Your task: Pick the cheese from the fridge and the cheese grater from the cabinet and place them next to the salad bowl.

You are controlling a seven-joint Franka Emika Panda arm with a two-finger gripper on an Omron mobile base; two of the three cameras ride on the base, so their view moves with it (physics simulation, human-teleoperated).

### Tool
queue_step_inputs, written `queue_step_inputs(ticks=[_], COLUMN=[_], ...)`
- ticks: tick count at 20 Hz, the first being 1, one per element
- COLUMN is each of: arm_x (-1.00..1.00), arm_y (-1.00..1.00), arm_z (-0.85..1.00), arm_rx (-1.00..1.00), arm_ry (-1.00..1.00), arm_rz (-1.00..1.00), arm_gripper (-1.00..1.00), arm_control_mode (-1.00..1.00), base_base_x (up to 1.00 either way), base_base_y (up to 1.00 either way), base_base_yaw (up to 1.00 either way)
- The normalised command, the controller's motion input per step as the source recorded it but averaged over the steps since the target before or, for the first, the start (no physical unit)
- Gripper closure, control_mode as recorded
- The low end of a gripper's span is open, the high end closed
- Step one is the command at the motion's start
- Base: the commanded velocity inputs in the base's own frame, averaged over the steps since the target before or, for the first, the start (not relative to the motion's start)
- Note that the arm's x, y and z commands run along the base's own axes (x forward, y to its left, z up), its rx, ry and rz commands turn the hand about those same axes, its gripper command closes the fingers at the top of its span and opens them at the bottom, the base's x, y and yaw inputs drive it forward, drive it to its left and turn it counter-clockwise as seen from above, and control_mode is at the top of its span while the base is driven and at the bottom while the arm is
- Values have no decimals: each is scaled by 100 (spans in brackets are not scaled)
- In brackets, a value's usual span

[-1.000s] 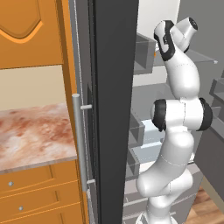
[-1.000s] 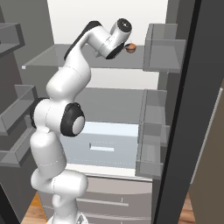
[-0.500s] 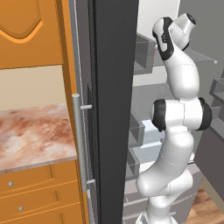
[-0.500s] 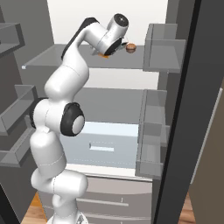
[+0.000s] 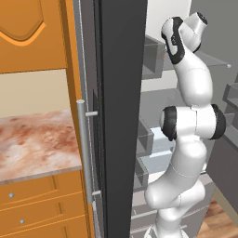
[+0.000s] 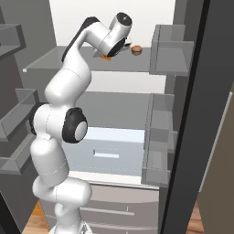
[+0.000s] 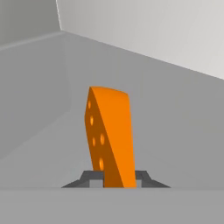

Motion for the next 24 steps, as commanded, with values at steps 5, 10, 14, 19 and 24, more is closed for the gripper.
queue_step_inputs(ticks=[5, 10, 14, 19, 24], arm_x=[-27, -29, -53, -91, -100], arm_y=[18, 28, 10, 3, 5], arm_z=[0, 1, 0, -4, -4], arm_rx=[0, 0, 0, 0, 0], arm_ry=[0, 0, 0, 0, -7], arm_rz=[0, 0, 0, 0, 0], arm_gripper=[100, 100, 100, 100, 100], arm_control_mode=[-100, -100, -100, -100, -100], base_base_x=[0, 0, 0, 0, 0], base_base_y=[0, 0, 0, 0, 0], base_base_yaw=[0, 0, 0, 0, 0])
